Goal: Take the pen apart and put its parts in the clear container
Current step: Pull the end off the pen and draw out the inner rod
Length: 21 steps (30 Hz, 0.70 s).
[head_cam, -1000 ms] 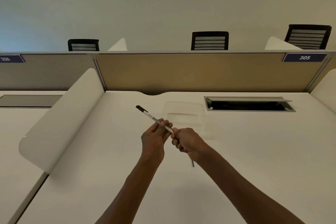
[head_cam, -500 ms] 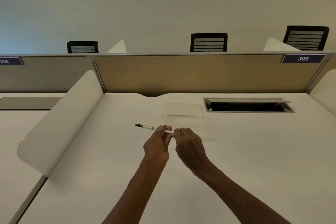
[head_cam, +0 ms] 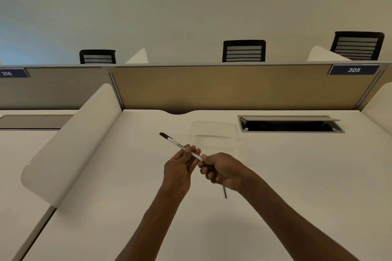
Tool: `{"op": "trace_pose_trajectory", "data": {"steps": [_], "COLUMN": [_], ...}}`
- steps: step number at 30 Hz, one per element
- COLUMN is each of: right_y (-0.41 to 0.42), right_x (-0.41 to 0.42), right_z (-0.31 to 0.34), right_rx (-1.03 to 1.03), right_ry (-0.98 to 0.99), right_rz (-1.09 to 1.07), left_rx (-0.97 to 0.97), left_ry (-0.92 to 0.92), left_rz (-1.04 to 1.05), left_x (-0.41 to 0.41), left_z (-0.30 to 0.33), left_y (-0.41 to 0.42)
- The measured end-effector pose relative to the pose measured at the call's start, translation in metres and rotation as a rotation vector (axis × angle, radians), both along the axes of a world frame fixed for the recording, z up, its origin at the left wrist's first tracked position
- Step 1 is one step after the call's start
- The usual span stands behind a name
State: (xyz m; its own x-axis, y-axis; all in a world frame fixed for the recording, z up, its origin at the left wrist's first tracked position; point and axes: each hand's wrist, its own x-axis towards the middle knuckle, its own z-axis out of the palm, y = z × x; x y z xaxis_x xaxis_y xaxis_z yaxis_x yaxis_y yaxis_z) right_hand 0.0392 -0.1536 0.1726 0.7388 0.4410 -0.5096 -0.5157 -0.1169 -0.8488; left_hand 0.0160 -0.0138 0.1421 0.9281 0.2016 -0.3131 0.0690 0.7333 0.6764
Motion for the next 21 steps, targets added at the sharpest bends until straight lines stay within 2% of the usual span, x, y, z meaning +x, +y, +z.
{"op": "trace_pose_trajectory", "data": {"steps": [4, 6, 8, 11, 13, 14, 16, 18, 21], "right_y": [0.015, 0.02, 0.023, 0.018, 0.013, 0.012, 0.012, 0.012, 0.007], "right_x": [-0.006, -0.008, -0.012, -0.016, -0.013, -0.011, -0.01, -0.007, 0.0], "right_z": [-0.013, -0.02, -0.029, -0.041, -0.047, -0.047, -0.043, -0.031, -0.012], "right_rx": [-0.224, -0.514, -0.846, -1.007, -1.047, -1.022, -0.94, -0.718, -0.263], "right_ry": [-0.29, -0.609, -1.022, -1.465, -1.61, -1.614, -1.449, -1.072, -0.452], "right_rz": [-0.153, -0.155, -0.115, -0.058, -0.038, -0.025, -0.012, 0.023, -0.019], "left_rx": [-0.014, -0.036, -0.071, -0.109, -0.114, -0.111, -0.094, -0.073, -0.039], "left_ry": [0.04, 0.065, 0.1, 0.148, 0.141, 0.129, 0.107, 0.078, 0.024], "left_rz": [0.086, 0.129, 0.157, 0.169, 0.153, 0.142, 0.126, 0.111, 0.065], "left_x": [-0.002, -0.003, -0.004, -0.003, -0.003, -0.003, -0.003, -0.002, -0.002], "left_z": [-0.001, 0.001, 0.003, 0.007, 0.009, 0.009, 0.007, 0.004, 0.002], "left_y": [-0.009, -0.014, -0.017, -0.018, -0.017, -0.016, -0.012, -0.009, -0.005]}}
